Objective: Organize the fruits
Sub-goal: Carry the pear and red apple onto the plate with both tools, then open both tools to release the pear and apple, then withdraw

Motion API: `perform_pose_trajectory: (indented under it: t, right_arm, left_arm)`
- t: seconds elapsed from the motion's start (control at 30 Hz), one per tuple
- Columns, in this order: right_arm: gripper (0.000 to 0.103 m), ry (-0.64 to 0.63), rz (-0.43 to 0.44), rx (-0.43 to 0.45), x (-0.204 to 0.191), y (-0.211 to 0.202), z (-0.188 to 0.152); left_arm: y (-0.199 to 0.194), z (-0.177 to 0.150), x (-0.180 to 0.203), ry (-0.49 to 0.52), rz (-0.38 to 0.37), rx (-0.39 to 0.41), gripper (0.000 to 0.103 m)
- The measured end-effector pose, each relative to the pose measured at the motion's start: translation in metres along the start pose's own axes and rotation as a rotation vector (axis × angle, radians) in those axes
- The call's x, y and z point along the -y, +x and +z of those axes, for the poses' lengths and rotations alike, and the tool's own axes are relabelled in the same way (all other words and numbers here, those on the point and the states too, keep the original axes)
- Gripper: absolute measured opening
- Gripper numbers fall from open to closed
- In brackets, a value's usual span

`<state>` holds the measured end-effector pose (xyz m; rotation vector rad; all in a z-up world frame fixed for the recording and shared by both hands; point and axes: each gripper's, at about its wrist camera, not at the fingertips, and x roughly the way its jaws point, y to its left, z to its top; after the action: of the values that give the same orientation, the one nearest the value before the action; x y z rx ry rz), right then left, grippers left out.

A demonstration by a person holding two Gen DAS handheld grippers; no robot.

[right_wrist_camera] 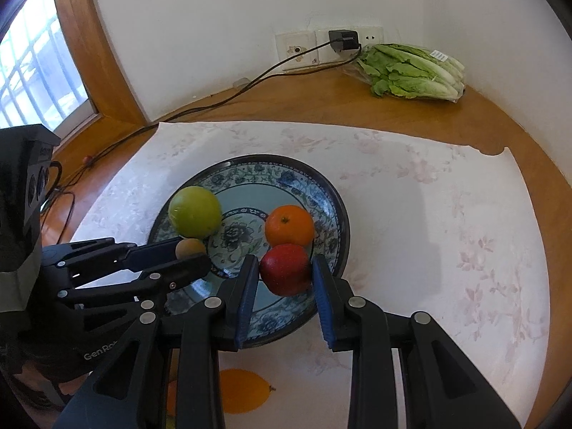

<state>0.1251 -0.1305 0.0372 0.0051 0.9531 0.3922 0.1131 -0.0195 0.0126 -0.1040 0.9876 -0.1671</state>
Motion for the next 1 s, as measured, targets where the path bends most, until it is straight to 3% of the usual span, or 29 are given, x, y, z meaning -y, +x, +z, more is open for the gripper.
perform_pose_trajectory:
  t: [0.23,0.77,1.0]
  right_arm:
    - [0.032,0.009,-0.011,-0.002,0.005,0.011,0.002]
    - [0.032,0.042,0.051,0.017,0.015,0.023,0.004]
    - [0.033,0.050,0.033,0.016,0.012,0.022,0.003]
  left_arm:
    - [0.005,0.005,-0.004,0.004,0.031,0.013,0.027]
    - [0.008,0.006,-0.006,0.008,0.031,0.034,0.027]
    - [0.007,0.004,-0.004,0.029,0.025,0.034,0.030]
